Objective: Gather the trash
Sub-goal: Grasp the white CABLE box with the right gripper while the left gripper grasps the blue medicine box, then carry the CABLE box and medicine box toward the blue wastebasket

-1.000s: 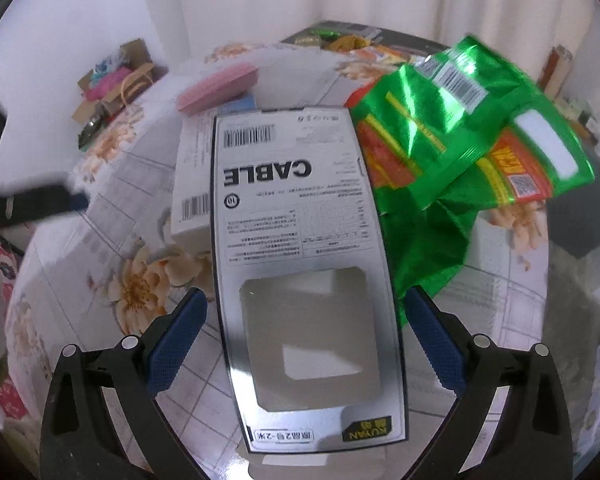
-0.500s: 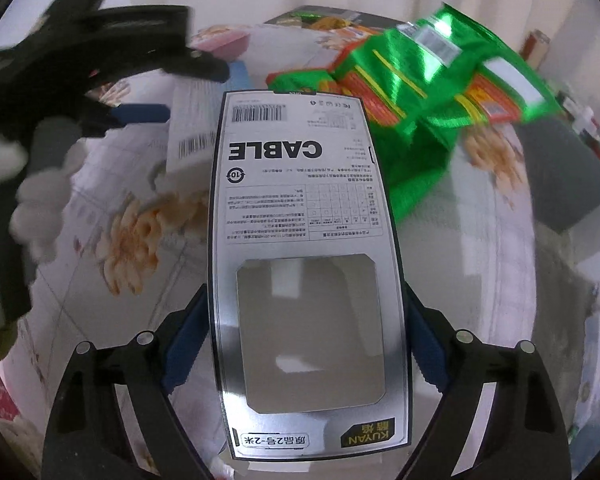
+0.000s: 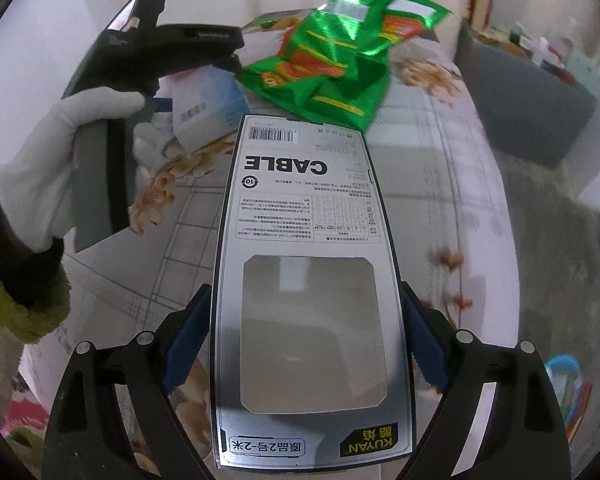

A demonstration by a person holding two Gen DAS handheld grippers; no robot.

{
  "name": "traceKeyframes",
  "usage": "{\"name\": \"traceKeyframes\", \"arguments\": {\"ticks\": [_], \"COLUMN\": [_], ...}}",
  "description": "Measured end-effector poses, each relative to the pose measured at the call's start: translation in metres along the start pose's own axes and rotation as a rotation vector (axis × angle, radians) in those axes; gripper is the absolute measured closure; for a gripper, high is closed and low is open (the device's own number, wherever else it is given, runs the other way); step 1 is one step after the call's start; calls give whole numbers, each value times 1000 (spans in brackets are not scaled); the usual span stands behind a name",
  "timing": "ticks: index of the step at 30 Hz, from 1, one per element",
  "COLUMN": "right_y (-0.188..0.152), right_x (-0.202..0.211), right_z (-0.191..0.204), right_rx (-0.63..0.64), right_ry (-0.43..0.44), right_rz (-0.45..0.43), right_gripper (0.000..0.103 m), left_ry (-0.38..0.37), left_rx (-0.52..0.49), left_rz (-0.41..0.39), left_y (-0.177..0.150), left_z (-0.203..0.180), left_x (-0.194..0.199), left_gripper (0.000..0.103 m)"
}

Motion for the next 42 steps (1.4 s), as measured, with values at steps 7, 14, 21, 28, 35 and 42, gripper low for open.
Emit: {"name": "traceKeyframes", "arguments": {"ticks": [7,14,21,28,35,42], "right_y": [-14,-28,-63,-100,-103,-101], "right_x": [12,15,30,44,42,35], "right_z": [-15,-12,-2,13,34,45], "right_rx": [-44,-55,-90,-190,-270,-242], "right_ry": [11,22,44,134,242,166], "right_rz": [-1,11,28,77,113,106], "right_gripper": [19,20,19,18,13,13], "left_ry": [-22,-95,-263,-364,-458,-329], "left_rx": [-97,-188,-415,-525,-400,-455], "left_rz": [-19,4,74,141,121,120], "left_y": [-13,-63,-143,-211,-211,-223], "left_z": [1,17,16,22,25,24], "left_x": [10,44,95,140,166,164], "left_gripper": [17,20,20,20,16,15]}}
Point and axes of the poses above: each gripper's, at about its wrist camera, not at the fingertips, and x roughly against the way its jaws point, z to its left, y to its top, the point moved 9 cm from there along -x, roughly the way its jaws point, and after that the axes turned 7 degrees about -x, right-handed, at the moved point
